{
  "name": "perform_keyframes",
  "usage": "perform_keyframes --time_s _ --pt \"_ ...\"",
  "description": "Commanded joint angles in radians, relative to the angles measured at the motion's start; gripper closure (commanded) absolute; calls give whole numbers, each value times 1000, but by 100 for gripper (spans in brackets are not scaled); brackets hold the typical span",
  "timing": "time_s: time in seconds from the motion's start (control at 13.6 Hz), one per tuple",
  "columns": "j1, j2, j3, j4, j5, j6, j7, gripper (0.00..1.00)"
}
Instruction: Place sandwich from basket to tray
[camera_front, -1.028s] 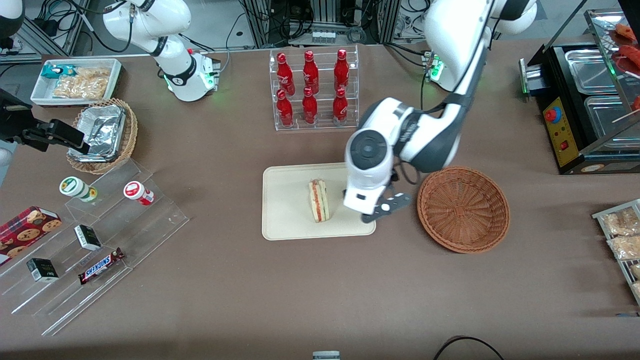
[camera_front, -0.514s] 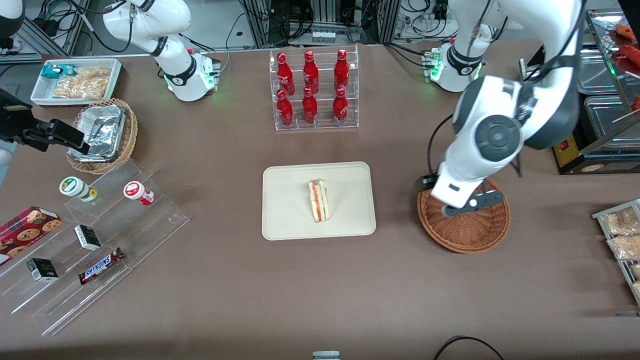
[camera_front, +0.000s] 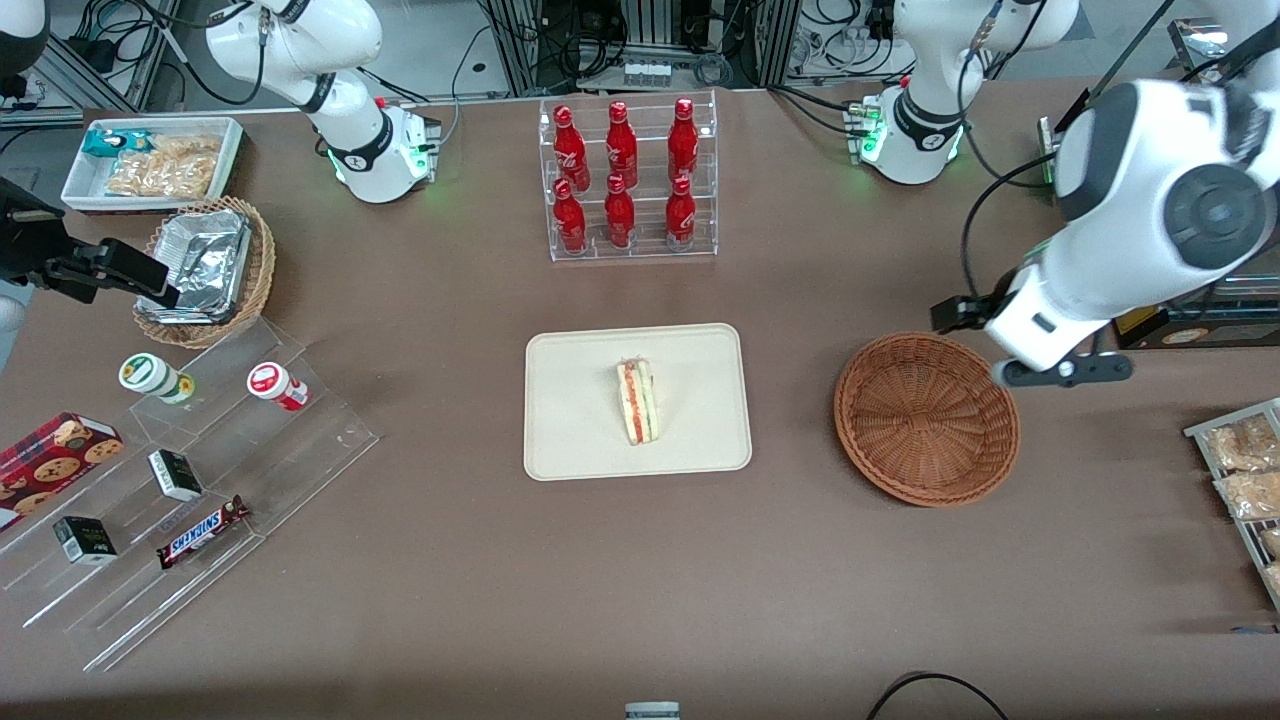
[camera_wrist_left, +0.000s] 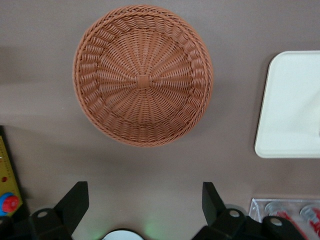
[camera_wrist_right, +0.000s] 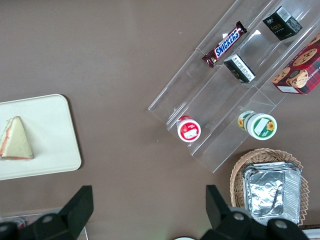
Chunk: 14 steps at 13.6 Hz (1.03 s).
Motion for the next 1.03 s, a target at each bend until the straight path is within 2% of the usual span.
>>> perform_keyframes --time_s 0.0,0.22,0.59,0.95 --pt "70 -83 -26 -30 -2 -51 122 0" --pt "124 -135 -26 -29 4 -72 208 0" --pt "189 -176 -26 19 36 -132 250 0" --pt "200 -178 -21 37 49 -118 245 0"
